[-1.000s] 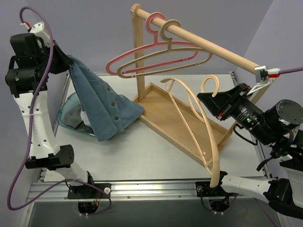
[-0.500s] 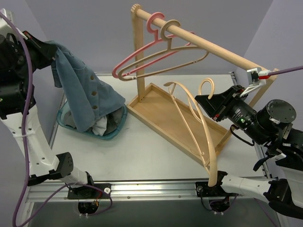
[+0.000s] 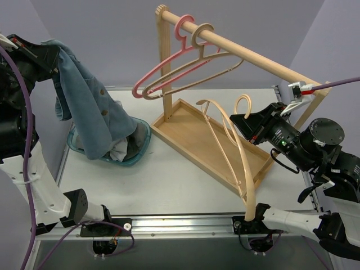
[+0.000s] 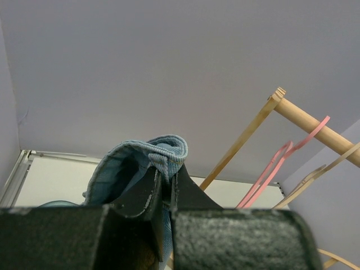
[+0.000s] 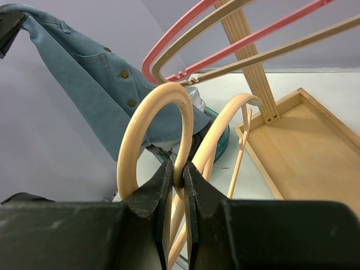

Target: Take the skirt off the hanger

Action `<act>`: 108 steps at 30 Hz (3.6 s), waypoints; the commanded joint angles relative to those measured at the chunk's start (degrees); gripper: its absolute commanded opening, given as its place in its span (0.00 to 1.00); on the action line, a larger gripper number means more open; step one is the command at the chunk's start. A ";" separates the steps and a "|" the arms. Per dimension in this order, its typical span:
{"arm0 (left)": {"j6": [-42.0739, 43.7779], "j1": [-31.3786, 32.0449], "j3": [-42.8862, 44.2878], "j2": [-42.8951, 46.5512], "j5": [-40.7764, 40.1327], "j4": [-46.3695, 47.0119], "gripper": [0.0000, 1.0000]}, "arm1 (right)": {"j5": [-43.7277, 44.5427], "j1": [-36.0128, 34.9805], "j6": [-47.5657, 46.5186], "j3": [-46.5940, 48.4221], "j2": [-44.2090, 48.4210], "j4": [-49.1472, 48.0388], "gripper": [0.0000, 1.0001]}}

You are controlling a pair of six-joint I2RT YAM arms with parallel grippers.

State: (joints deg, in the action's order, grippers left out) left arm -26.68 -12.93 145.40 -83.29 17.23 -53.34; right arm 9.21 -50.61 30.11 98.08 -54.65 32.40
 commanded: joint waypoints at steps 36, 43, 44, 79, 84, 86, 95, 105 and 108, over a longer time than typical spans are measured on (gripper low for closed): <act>-3.74 1.76 -75.17 0.85 1.76 34.88 0.02 | 0.55 0.16 1.88 -6.06 2.18 -3.57 0.00; -2.33 3.26 -76.32 -8.20 0.08 32.33 0.02 | 0.28 0.25 3.11 -8.35 2.62 -4.37 0.00; -2.07 3.70 -76.41 -8.90 -0.18 32.95 0.02 | 0.28 0.25 3.29 -8.43 2.62 -4.37 0.00; -0.23 37.77 -48.47 15.87 -28.41 21.77 0.94 | 13.80 0.69 11.98 -8.97 -6.87 2.39 0.00; 5.05 55.68 -43.63 15.79 -17.60 23.46 0.98 | 19.34 0.86 15.06 -8.08 -8.54 4.25 0.00; 7.86 61.24 -41.17 14.74 -15.31 21.18 1.00 | 20.84 1.13 16.03 -8.17 -8.63 4.60 0.00; 12.35 90.26 -30.35 3.14 -34.35 1.93 0.97 | 23.92 2.44 17.44 -7.64 -9.86 6.09 0.00; 4.36 99.50 -30.80 -3.45 -54.66 -7.20 0.94 | 23.31 2.71 18.14 -6.76 -8.98 6.62 0.00; 2.78 99.59 -29.83 -6.01 -57.13 -9.67 0.94 | 22.87 2.62 18.58 -6.94 -8.28 6.53 0.00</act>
State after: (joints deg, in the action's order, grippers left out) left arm -20.75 86.54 113.43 -86.85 -32.25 -58.61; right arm 30.11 -48.66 45.98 89.41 -64.51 39.75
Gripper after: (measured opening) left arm 0.942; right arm 0.074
